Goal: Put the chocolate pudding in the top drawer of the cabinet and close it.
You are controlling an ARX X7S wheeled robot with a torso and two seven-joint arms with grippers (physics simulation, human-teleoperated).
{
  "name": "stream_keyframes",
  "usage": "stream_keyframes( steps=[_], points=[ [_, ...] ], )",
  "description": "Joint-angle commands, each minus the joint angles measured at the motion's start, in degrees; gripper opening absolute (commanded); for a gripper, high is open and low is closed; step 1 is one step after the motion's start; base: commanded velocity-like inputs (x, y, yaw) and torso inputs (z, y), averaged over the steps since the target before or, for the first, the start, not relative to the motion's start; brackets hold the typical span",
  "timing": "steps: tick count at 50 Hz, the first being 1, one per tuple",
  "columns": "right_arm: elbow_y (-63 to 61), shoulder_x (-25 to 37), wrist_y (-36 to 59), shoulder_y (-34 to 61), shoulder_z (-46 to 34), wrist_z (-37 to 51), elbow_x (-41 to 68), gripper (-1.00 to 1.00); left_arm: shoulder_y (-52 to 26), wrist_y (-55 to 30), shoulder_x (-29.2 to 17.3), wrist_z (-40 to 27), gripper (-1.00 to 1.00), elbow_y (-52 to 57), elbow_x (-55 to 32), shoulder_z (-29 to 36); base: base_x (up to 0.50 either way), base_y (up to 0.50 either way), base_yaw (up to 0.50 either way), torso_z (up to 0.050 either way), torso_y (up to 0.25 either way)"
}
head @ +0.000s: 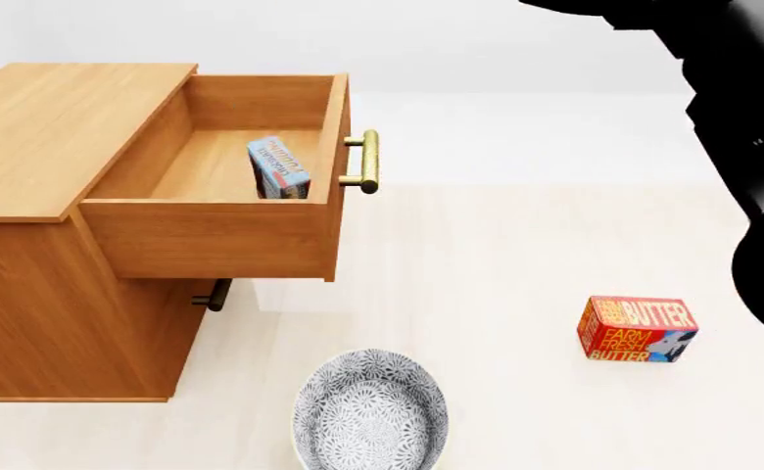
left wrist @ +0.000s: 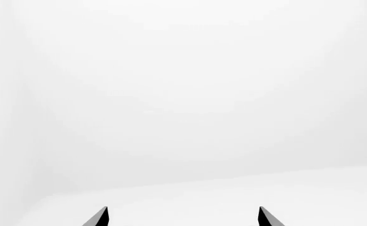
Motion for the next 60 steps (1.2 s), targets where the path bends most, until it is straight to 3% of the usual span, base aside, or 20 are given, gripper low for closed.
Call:
stream_keyframes(
  steps=[1,7,16,25,60],
  points=[
    [2.86,4.44,-0.46,1.28,-6.24,-0.14,4.0,1.0,0.06,0.21,2.23,-0.15,1.0,0.08,-0.66,0.17,0.0,0.0,0.0,0.0,0.0],
    [1.93,7.49,-0.63,1.62,-7.37,1.13,4.64,1.0,-0.64,0.7,3.89,0.13,1.0,-0.57,-0.82,0.43,0.0,0.0,0.0,0.0,0.0],
    [-16.71,20.14,-3.88,3.03,-5.82,11.9,5.08,1.0,-0.13,3.26,8.19,1.15,1.0,-2.27,-0.76,1.5,0.0,0.0,0.0,0.0,0.0],
    [-26.11,27.43,-5.28,3.05,-5.23,17.53,5.18,1.0,1.94,2.96,12.08,1.34,1.0,0.11,-2.62,2.48,0.0,0.0,0.0,0.0,0.0],
    [-38.52,39.81,-6.87,1.13,-5.18,28.79,4.72,1.0,11.39,-0.58,23.56,-2.29,1.0,12.65,-11.35,5.15,0.0,0.0,0.0,0.0,0.0]
  ],
)
